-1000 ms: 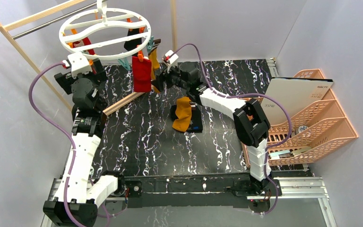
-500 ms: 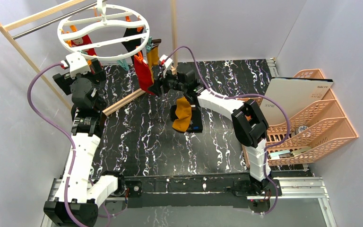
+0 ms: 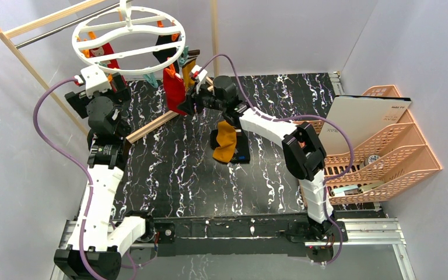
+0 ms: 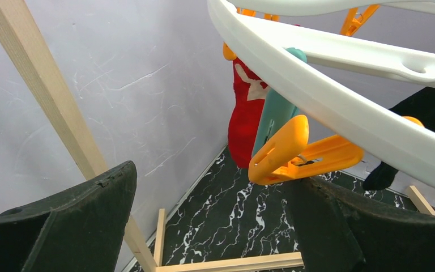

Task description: Remove the socks clipped to the hanger

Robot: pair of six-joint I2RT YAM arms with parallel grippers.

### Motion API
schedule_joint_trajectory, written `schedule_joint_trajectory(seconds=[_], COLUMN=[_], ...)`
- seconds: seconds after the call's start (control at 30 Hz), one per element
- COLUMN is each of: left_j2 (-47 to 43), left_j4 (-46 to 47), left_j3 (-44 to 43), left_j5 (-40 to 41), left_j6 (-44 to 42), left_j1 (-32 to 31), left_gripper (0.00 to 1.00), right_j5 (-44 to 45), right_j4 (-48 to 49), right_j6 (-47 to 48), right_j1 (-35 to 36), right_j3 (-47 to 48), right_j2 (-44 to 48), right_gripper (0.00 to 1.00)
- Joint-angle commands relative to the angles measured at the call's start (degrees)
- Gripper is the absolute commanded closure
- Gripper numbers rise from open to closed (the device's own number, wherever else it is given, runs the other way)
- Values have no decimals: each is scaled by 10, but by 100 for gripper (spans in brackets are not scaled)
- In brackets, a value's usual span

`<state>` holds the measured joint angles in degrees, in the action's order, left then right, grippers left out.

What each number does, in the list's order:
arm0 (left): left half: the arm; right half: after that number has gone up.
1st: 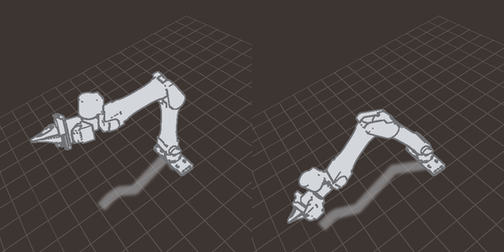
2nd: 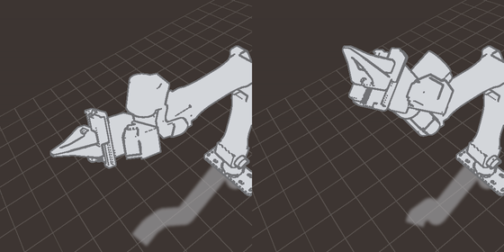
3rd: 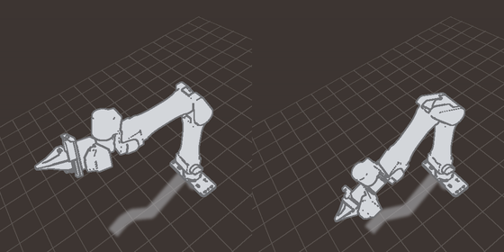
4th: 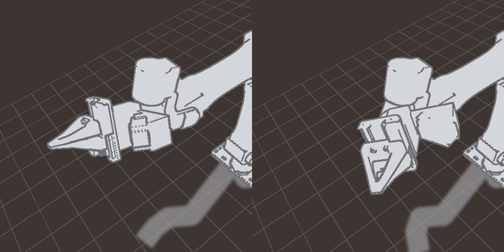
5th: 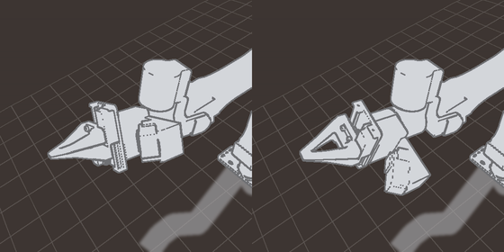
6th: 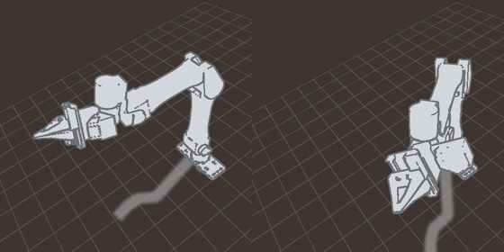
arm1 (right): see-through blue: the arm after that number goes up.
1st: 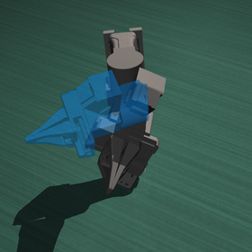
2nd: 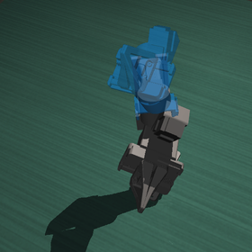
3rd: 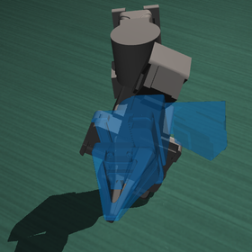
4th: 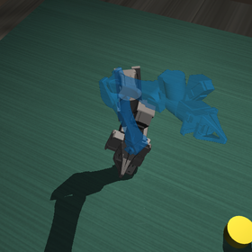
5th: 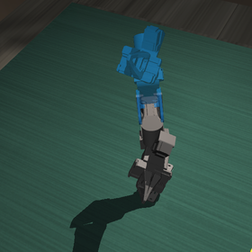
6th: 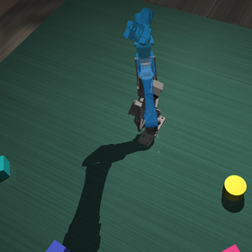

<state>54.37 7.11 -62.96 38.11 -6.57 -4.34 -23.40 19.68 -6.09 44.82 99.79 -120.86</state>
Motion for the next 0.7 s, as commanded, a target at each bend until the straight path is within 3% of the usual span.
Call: schedule_joint_trajectory(seconds=[0.0,0.17,0.3,0.37,0.5,0.67], left_j2=[-15,-20,-30,-38,-58,-91], left_j4=[-1,-14,-35,-57,-121,-162], left_j3=[-23,-29,-35,-44,-66,-68], left_j5=[2,-8,-24,-42,-158,-283], left_j6=[8,21,37,59,122,166], left_j1=[4,4,4,4,4,4], left_gripper=[2,2,2,2,3,11], right_j5=[-12,-13,-10,-7,19,124], right_j4=[4,11,7,3,0,-16], right_j6=[-4,-9,-12,-13,-14,-4], right_j1=[7,13,20,25,38,82], right_j3=[17,3,11,12,-7,-35], right_j2=[-14,-24,-35,-37,-25,-9], right_gripper=[44,48,86,98,99,99])
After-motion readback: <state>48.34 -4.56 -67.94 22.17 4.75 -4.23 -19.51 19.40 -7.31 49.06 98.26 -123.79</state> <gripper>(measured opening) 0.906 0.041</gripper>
